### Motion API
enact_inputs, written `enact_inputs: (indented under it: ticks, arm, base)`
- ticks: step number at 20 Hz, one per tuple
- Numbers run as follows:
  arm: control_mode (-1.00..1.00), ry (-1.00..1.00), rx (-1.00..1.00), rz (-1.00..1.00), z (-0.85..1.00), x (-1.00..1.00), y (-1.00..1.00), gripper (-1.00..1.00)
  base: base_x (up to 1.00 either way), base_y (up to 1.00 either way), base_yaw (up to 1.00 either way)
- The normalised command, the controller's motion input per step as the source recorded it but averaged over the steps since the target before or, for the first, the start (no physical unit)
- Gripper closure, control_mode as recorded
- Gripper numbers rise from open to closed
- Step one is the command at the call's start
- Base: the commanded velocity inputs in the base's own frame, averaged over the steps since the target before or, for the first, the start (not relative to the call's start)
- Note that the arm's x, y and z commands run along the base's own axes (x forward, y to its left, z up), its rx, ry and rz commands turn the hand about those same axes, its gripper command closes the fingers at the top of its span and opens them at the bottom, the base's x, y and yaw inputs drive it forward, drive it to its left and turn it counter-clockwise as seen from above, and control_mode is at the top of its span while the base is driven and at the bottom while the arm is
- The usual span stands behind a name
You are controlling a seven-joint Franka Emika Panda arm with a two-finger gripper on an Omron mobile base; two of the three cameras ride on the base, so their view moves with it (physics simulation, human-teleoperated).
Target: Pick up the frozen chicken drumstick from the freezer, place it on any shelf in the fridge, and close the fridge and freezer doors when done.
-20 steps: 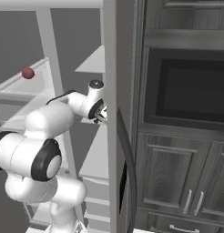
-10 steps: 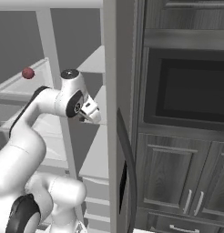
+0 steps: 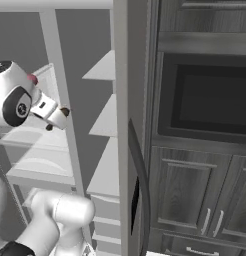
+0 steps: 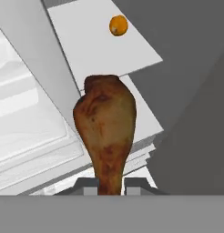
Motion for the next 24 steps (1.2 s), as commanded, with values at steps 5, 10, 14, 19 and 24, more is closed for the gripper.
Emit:
enact_inputs:
  ticks: [5, 10, 14, 19, 24]
  arm:
    - [-1.0, -0.15, -0.25, 0.2, 0.67, -0.39, 1.0, 1.0]
    - [-1.0, -0.12, -0.25, 0.15, 0.44, 0.26, 1.0, 1.0]
    - [-1.0, -0.01, -0.27, 0.01, 0.02, 0.71, 0.91, 1.0]
    - [-1.0, 0.03, -0.11, 0.0, -0.3, 0.54, 0.48, 1.0]
    - [-1.0, 0.0, 0.01, 0.0, -0.02, 0.55, 0.07, 1.0]
  base:
    - [0.0, 0.0, 0.0]
    - [0.0, 0.0, 0.0]
    - [0.0, 0.0, 0.0]
    - [0.0, 0.0, 0.0]
    - [0.0, 0.0, 0.0]
